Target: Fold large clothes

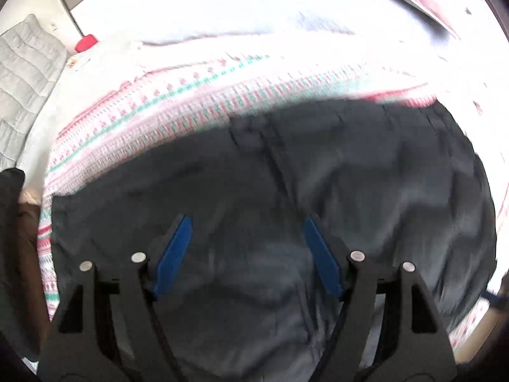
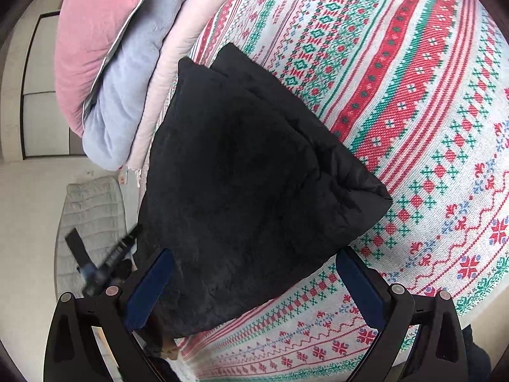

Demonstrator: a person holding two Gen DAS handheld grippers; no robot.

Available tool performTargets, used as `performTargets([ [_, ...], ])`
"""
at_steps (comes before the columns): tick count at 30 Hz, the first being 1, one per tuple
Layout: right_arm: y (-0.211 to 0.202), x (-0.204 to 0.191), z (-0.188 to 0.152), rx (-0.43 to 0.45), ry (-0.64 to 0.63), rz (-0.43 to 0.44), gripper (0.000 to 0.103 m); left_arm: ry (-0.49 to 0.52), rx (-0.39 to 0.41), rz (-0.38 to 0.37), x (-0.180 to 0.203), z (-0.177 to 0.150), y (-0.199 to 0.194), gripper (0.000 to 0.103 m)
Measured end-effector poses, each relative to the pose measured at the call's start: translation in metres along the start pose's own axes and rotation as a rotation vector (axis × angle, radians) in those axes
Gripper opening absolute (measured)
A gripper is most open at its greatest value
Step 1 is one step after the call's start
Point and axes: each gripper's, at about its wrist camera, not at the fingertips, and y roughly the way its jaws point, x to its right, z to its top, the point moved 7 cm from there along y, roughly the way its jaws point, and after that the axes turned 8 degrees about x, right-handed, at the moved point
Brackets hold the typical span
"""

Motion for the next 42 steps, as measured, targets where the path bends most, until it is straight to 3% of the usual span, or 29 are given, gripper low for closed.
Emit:
performTargets([
  [3,-0.003,0.003,0.000,0.008,-0.004,-0.011,0.103,-0.015,-0.065,-0.026,-0.002,0.017,0.028,0.074],
  [7,-0.004,0.002,-0.001,0.015,-0.005,-0.018,0.103,-0.082,-0.129,0.011,-0.015,0.027,0.068,0.074],
  [10,-0.001,-0.003,-0.001,0.015,-0.006,-0.018,0.103,-0.030,-0.191,0.074,-0.010,0.018,0.096,0.074],
  [12,0.003,-0.011,-0.001,0.015,-0.003,-0.020,0.103,-0.028,-0.191,0.084,-0.008,0.014,0.104,0.075],
  [17,0.012,-0.018,0.000,0.012,0.007,-0.034,0.103,-0.054,-0.198,0.051,-0.018,0.018,0.093,0.075],
  [23,0.016,-0.021,0.000,0.015,0.009,-0.036,0.103,-0.065,-0.090,-0.003,-0.029,0.021,0.040,0.075],
  [27,0.019,-0.023,0.000,0.010,0.006,-0.032,0.103,0.021,-0.047,-0.041,-0.011,-0.008,0.008,0.075],
  [31,0.023,-0.030,-0.004,0.022,-0.014,-0.047,0.103,0.060,-0.058,-0.091,0.008,-0.026,0.014,0.075],
  [35,0.031,-0.030,-0.009,0.005,-0.003,-0.051,0.103,0.029,-0.094,-0.029,0.004,-0.040,0.045,0.090],
  [42,0.041,-0.028,-0.012,-0.004,0.011,-0.060,0.103,0.006,-0.091,-0.020,-0.001,-0.040,0.030,0.091],
])
